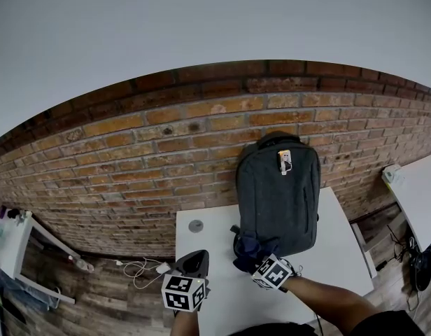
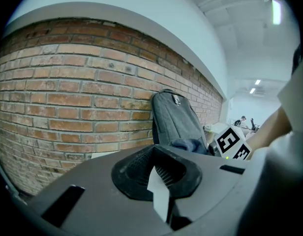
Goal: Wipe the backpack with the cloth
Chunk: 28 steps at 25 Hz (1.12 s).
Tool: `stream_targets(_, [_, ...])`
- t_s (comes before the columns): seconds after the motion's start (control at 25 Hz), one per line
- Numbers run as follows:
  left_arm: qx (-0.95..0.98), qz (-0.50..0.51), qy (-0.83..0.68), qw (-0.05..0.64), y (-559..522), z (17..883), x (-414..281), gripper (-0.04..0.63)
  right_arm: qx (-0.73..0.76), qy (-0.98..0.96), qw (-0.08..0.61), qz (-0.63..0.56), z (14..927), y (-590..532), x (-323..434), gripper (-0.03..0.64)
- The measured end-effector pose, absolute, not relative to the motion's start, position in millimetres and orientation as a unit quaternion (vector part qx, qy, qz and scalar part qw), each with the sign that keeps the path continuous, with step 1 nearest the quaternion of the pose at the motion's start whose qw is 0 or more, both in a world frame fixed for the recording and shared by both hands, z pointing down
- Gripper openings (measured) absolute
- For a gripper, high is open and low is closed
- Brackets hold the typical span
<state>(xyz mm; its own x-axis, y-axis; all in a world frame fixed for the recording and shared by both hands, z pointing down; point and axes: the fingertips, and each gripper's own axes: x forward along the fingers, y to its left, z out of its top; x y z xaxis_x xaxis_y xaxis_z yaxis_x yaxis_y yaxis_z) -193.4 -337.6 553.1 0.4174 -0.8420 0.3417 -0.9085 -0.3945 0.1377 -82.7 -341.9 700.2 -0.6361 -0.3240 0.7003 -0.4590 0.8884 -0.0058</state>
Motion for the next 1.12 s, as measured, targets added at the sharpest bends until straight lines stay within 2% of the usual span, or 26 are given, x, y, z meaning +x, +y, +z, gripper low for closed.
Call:
stream_targets(0.52, [0.807, 0.106, -0.557, 0.164, -331.7, 558.5, -221.4, -0.012, 0.343, -0.877, 0.3, 0.151, 670.7, -402.7, -135.0, 0.03])
stream_targets(1.12, [0.808, 0.098, -0.557, 0.163, -331.9, 558.6, -221.0, -0.013, 0.381, -0.888, 0.213, 0.145, 528.5, -523.2, -157.2, 0.029])
